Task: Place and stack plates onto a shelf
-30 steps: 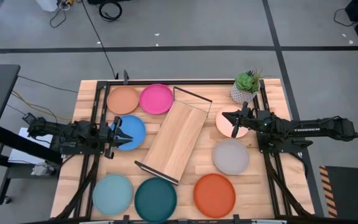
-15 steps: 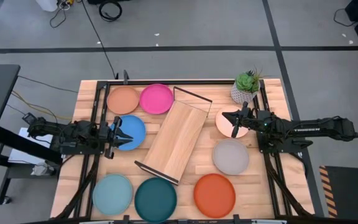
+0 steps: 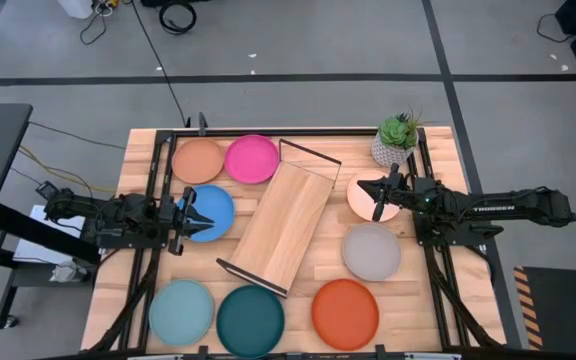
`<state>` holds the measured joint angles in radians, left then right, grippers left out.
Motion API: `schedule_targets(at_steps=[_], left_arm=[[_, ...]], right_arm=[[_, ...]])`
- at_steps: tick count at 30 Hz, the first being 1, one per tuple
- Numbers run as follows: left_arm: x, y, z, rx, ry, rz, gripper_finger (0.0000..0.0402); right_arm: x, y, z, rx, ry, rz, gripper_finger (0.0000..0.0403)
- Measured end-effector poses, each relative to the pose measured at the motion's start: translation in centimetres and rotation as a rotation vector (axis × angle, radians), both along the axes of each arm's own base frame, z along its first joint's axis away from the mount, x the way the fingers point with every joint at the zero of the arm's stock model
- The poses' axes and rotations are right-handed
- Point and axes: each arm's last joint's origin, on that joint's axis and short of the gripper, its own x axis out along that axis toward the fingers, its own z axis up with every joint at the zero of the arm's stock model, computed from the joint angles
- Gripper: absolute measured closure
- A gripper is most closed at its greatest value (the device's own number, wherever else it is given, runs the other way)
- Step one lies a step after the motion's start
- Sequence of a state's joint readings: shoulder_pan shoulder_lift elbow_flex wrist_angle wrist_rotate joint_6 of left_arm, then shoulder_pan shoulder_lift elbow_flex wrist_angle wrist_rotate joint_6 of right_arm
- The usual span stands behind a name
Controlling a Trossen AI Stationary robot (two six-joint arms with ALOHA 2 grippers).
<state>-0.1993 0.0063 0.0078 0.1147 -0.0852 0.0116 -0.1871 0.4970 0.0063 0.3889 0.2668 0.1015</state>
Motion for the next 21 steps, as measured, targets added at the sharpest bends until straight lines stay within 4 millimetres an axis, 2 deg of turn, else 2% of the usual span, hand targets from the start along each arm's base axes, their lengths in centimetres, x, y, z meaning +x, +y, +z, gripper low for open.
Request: schedule_targets(at_steps=[4, 7, 13, 18, 21], left_arm=[[0.0, 0.0, 0.0, 0.002, -0.003, 0.000, 0.0351], [-0.1, 0.0, 0.8, 0.055, -0.094, 0.011, 0.0351], [-0.4, 0.1, 1.8, 0.036, -0.193, 0.015, 0.0351], [-0.4, 0.1, 1.8, -0.095, -0.179, -0.013, 0.0351], [-0.4, 0.1, 1.8, -0.100, -0.175, -0.014, 0.0351]], right_arm=[[0.0, 0.0, 0.0, 0.000, 0.000, 0.000, 0.0391], [0.0, 0.0, 0.0, 0.000, 0.000, 0.000, 0.0391], [0.0, 0.0, 0.0, -0.001, -0.004, 0.000, 0.0391], [0.1, 0.0, 0.9, -0.010, -0.092, 0.003, 0.0391], [0.1, 0.1, 1.1, 0.012, -0.130, 0.057, 0.0391]])
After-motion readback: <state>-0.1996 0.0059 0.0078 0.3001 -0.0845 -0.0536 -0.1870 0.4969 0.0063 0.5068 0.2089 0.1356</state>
